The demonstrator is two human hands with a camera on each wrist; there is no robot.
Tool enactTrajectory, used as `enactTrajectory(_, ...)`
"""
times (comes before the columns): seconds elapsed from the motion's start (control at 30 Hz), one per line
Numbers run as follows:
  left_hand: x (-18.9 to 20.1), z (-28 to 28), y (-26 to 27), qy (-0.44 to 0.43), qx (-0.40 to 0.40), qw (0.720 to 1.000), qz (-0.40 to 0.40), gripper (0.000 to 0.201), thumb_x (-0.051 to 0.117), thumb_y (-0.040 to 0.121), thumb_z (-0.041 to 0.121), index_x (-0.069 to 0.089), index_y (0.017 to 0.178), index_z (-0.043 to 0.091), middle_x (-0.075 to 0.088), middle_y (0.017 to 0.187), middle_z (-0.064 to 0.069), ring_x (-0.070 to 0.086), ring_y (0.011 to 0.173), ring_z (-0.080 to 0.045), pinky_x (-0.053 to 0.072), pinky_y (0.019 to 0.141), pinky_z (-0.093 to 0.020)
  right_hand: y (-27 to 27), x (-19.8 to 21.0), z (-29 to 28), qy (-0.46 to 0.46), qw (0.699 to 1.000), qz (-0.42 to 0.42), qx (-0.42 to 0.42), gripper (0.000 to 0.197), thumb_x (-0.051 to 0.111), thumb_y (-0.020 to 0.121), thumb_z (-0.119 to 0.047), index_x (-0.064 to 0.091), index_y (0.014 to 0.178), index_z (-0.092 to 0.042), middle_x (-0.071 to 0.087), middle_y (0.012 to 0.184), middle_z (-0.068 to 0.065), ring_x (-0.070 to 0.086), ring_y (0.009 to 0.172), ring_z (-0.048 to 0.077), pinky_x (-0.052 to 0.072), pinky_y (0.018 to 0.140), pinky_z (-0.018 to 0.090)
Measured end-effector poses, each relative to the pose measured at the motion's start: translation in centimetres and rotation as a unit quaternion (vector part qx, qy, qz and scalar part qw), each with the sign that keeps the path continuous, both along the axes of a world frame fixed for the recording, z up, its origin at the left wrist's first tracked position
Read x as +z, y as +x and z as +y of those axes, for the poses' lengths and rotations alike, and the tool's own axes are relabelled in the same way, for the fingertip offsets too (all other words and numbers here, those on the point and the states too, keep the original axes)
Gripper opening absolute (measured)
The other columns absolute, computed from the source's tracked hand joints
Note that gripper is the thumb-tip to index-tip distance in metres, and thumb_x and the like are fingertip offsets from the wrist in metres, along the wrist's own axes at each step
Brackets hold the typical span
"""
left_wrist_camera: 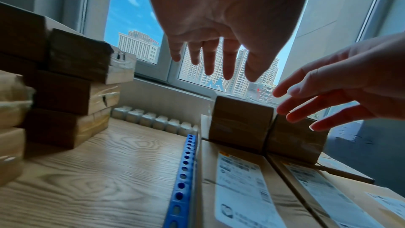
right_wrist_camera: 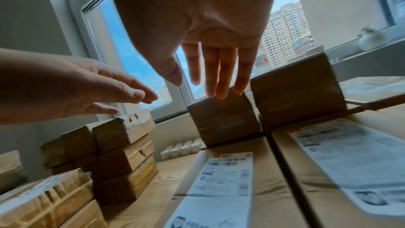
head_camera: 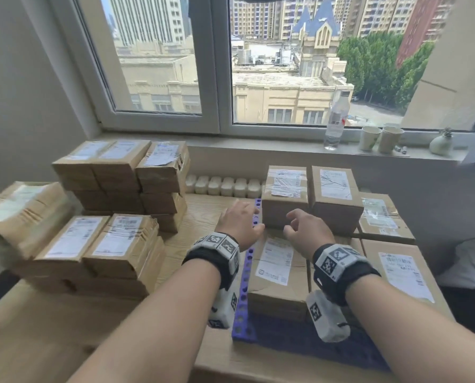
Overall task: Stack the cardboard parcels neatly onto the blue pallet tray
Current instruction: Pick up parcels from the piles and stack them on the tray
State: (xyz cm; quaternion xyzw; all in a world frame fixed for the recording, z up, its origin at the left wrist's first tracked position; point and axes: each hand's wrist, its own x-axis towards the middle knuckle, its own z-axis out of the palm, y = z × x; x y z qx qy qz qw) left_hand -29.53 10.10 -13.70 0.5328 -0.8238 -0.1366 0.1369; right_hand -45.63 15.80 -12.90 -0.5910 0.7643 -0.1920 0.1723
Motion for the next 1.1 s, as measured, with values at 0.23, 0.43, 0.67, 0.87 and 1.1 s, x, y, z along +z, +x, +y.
enactTrajectory(0.23, 0.8, -1.0, 10.3, -0.004, 0.075, 0.996, -0.047, 0.047, 0.052, 0.096, 0.041, 0.049, 0.138, 0.021, 0.038, 0.151, 0.001, 0.015, 0.149, -0.021, 0.017, 0.119, -0.040, 9.3, 0.6, -2.7, -0.007, 0.993, 0.081, 0.090, 0.039, 0.047, 0.096, -0.032, 0.052, 0.134, -0.023, 0.056, 0.131, 0.002, 0.056, 0.116, 0.021, 0.047, 0.092, 0.035)
enactTrajectory(0.43, 2.3, -0.8, 21.2, -0.027, 0.133, 0.990, -0.039, 0.043, 0.051, 0.095, 0.036, 0.052, 0.135, 0.021, 0.041, 0.149, 0.001, 0.017, 0.149, -0.022, 0.018, 0.119, -0.041, 20.4, 0.9, -4.3, -0.020, 0.980, 0.111, 0.162, 0.040, 0.046, 0.095, -0.033, 0.052, 0.133, -0.023, 0.057, 0.129, 0.001, 0.055, 0.116, 0.021, 0.046, 0.091, 0.035)
enactTrajectory(0.67, 4.0, -0.8, 33.7, -0.094, 0.172, 0.980, -0.028, 0.039, 0.053, 0.092, 0.029, 0.056, 0.130, 0.024, 0.051, 0.136, 0.004, 0.037, 0.132, -0.017, 0.031, 0.110, -0.035, 33.3, 1.8, -6.2, -0.051, 0.967, 0.125, 0.216, 0.037, 0.046, 0.095, -0.038, 0.052, 0.129, -0.026, 0.059, 0.122, 0.000, 0.056, 0.109, 0.020, 0.050, 0.087, 0.036)
enactTrajectory(0.87, 4.0, -0.5, 43.0, -0.100, 0.202, 0.974, -0.034, 0.036, 0.052, 0.093, 0.029, 0.057, 0.127, 0.023, 0.050, 0.136, 0.002, 0.040, 0.130, -0.020, 0.031, 0.109, -0.036, 41.9, 2.2, -7.4, -0.047, 0.962, 0.128, 0.236, 0.039, 0.044, 0.095, -0.042, 0.049, 0.131, -0.029, 0.055, 0.124, -0.002, 0.053, 0.116, 0.020, 0.049, 0.092, 0.041)
enactTrajectory(1.1, 4.1, -1.5, 50.5, -0.104, 0.234, 0.966, -0.030, 0.040, 0.053, 0.092, 0.029, 0.055, 0.132, 0.023, 0.046, 0.143, 0.001, 0.036, 0.134, -0.020, 0.032, 0.110, -0.036, 48.5, 2.8, -9.1, -0.057, 0.958, 0.135, 0.248, 0.039, 0.045, 0.096, -0.040, 0.051, 0.131, -0.025, 0.056, 0.123, 0.001, 0.053, 0.116, 0.022, 0.048, 0.090, 0.037)
